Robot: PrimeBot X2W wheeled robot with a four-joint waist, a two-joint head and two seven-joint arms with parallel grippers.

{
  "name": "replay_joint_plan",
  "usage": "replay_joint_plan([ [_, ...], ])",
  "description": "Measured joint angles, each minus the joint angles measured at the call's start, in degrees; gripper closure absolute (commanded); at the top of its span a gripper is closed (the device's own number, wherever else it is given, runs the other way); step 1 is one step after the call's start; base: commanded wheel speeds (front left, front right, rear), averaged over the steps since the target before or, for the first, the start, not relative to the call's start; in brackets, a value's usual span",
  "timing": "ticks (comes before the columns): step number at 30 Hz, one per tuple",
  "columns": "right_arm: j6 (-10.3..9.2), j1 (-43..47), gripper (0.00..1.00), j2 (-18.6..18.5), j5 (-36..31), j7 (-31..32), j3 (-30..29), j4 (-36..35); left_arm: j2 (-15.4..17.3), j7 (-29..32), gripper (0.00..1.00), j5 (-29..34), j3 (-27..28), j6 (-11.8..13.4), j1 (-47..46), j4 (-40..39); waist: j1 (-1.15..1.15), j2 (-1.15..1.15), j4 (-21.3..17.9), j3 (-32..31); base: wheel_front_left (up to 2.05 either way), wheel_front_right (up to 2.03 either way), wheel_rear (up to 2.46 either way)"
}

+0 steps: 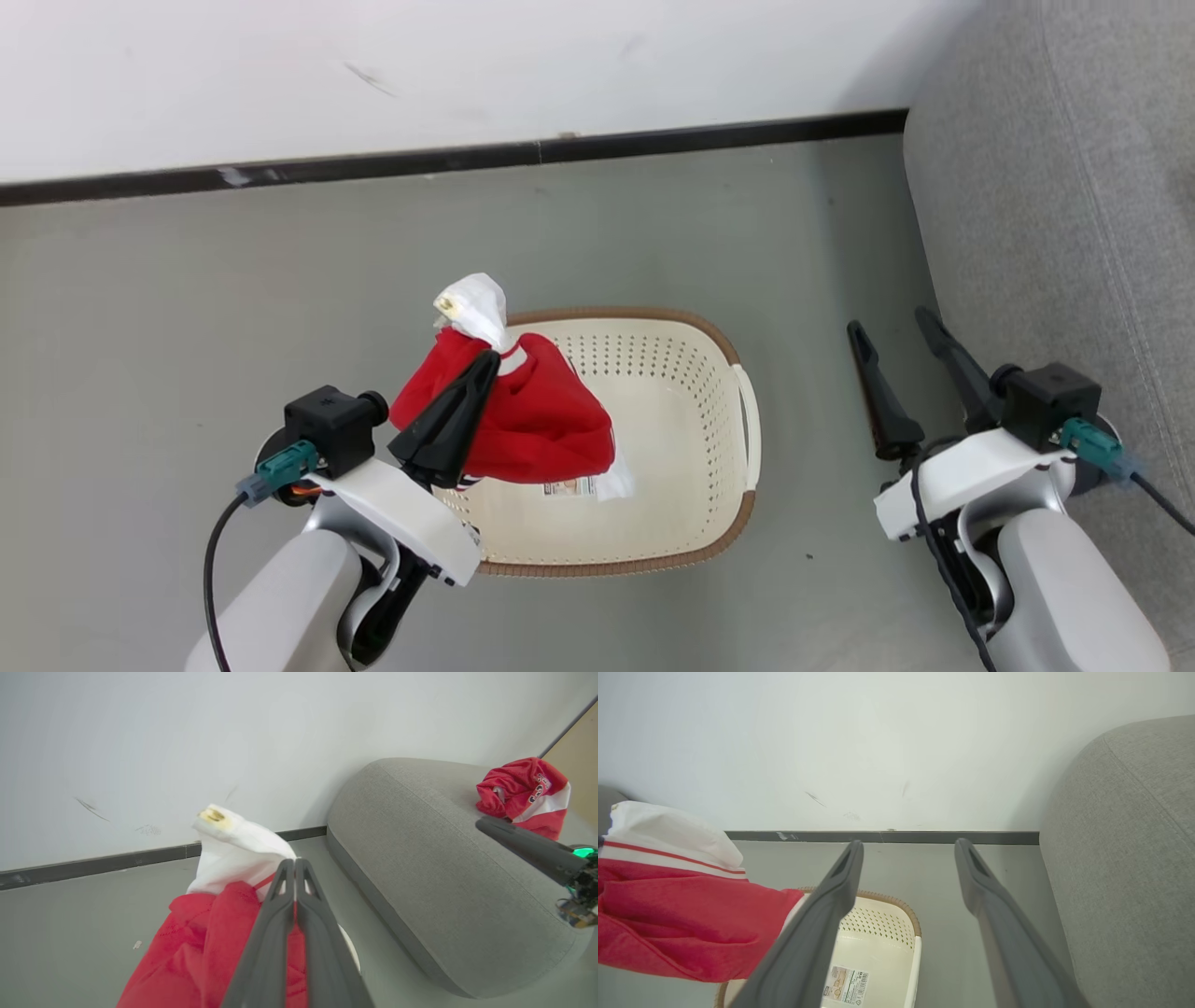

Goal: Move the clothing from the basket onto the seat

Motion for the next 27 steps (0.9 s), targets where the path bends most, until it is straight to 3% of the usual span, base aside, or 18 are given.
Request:
replay_joint_plan([
  [27,0.0,7.7,0.0,0.0,0.1,0.0,7.0,2.1,-2.1,1.1,1.0,-0.5,-3.4,0.0,4.5,-3.4,0.0,0.0,6.0,-13.1,0.0,0.0,0.0],
])
